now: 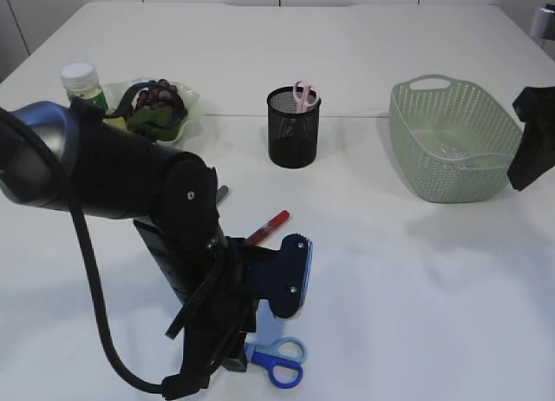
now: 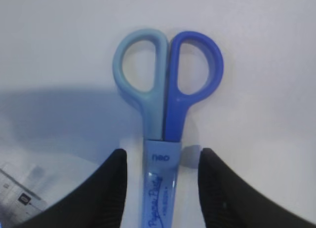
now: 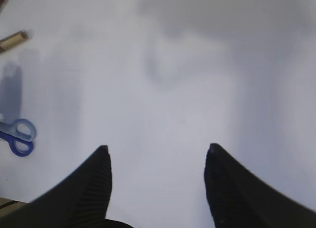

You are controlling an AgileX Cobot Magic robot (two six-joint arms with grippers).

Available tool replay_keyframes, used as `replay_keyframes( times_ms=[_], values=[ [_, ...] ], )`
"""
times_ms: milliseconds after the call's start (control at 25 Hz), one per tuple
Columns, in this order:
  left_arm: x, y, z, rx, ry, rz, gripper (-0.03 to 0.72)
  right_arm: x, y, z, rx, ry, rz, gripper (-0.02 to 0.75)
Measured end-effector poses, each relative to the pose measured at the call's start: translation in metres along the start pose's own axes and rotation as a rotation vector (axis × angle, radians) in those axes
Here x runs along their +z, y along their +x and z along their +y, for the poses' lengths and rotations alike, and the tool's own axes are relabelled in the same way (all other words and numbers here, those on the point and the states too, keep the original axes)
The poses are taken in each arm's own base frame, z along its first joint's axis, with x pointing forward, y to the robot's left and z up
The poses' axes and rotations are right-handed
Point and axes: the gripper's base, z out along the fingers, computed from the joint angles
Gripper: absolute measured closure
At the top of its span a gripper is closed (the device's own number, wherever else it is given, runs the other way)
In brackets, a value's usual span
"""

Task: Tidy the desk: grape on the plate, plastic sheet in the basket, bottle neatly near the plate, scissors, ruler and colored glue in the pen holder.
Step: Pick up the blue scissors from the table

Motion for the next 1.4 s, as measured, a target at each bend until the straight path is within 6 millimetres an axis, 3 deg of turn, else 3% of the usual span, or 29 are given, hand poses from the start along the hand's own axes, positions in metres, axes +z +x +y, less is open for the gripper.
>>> replay_keyframes(
  times_ms=[1400],
  values=[
    [0.0023,0.0044,-0.0005,0.048,0.013,0.048,0.344,0.0000,0.0000,0.0000,0.000,0.000,0.000,0.267]
  ],
)
